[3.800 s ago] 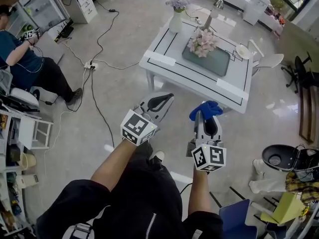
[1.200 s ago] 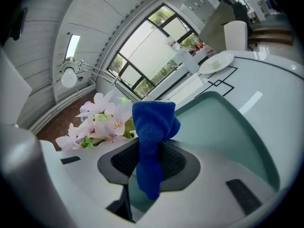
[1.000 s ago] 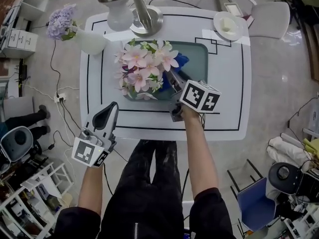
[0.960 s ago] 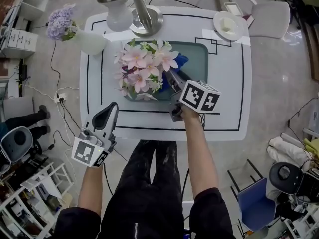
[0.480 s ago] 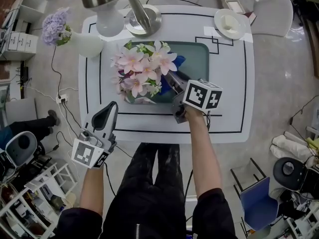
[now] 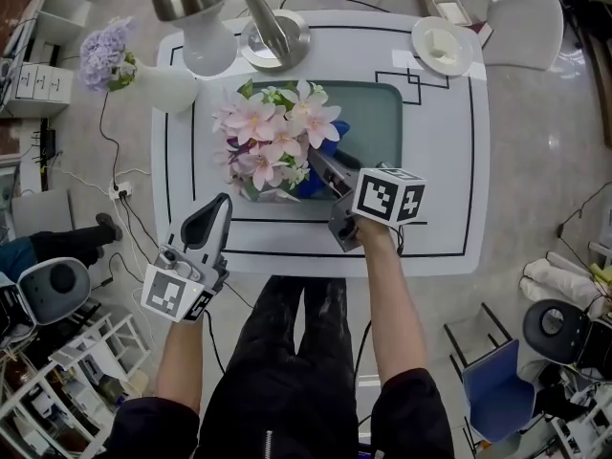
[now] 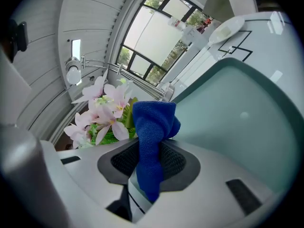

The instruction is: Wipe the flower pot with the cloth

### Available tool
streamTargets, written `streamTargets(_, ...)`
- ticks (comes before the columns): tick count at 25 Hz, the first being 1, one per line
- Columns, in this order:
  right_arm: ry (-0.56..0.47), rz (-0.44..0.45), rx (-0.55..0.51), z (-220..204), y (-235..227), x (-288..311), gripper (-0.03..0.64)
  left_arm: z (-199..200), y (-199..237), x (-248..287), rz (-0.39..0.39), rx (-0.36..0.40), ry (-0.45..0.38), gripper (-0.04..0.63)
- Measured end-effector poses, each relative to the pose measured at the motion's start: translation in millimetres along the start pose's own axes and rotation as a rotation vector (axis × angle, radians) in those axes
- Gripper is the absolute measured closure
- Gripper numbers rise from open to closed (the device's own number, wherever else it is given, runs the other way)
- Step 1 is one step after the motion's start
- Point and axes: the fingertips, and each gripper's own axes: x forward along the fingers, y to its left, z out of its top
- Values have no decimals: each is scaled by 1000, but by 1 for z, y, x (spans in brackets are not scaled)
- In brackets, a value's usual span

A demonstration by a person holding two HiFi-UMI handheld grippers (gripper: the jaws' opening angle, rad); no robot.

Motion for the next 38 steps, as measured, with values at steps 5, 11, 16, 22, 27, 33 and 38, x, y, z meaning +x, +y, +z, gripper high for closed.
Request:
streamTargets(5, -12, -5, 2, -13, 10, -1, 508, 0, -1, -5, 0, -3, -7, 590)
streamTargets(11, -11, -21, 5, -29, 22, 1, 508, -2, 0, -15, 11, -11, -14, 589)
streamTargets(16, -3, -10, 17, -41, 39, 4, 508, -3, 8, -27, 26, -24, -23, 589)
streamTargets(22, -49, 31, 82, -60, 70, -2, 508, -3, 13, -35, 39, -33, -37, 589)
streamTargets(27, 34, 28, 107, -100, 83, 18, 508, -4, 19, -39, 59, -44, -48, 589)
streamTargets(33, 55, -24, 119, -103, 76, 27, 508, -13, 39, -53, 101, -61, -51, 590)
streamTargets(38, 19, -86, 102, -80, 59, 22, 508, -26, 57, -60, 141, -74, -43, 589)
